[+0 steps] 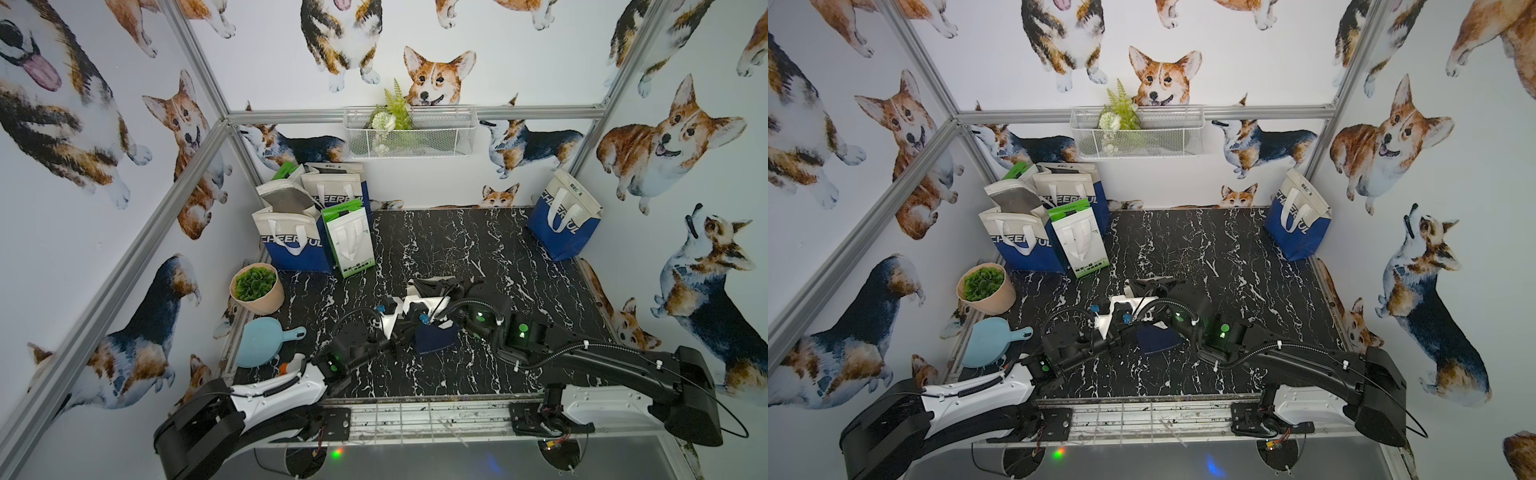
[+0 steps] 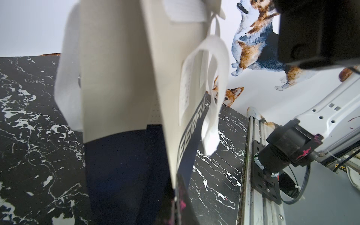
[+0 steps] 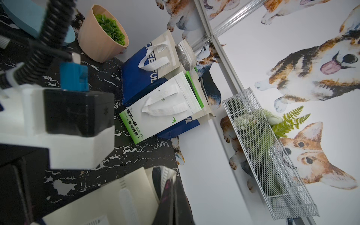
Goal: Open the takeout bag
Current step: Open the takeout bag at the center of the board.
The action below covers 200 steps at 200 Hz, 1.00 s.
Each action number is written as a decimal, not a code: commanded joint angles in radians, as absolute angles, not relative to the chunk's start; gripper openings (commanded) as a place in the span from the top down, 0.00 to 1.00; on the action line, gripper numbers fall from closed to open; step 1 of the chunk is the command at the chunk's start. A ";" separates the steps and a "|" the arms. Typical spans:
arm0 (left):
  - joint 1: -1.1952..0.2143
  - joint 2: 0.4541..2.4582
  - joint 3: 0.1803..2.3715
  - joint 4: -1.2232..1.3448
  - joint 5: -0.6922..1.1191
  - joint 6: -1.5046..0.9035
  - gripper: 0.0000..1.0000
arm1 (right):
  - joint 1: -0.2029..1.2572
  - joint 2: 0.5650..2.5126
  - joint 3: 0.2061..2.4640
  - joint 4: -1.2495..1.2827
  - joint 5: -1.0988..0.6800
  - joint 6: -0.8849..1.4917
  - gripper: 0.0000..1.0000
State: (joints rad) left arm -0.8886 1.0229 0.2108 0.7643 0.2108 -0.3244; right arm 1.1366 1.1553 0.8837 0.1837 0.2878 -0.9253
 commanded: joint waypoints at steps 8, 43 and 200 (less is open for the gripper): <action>-0.890 1.010 0.209 0.745 0.219 -0.321 1.00 | 1.134 1.161 0.951 0.110 0.321 -0.875 1.00; -0.890 1.013 0.211 0.744 0.217 -0.321 1.00 | 1.133 1.185 1.017 0.003 0.326 -0.848 1.00; -0.890 1.014 0.212 0.740 0.217 -0.319 1.00 | 1.129 1.196 1.057 -0.075 0.343 -0.813 0.98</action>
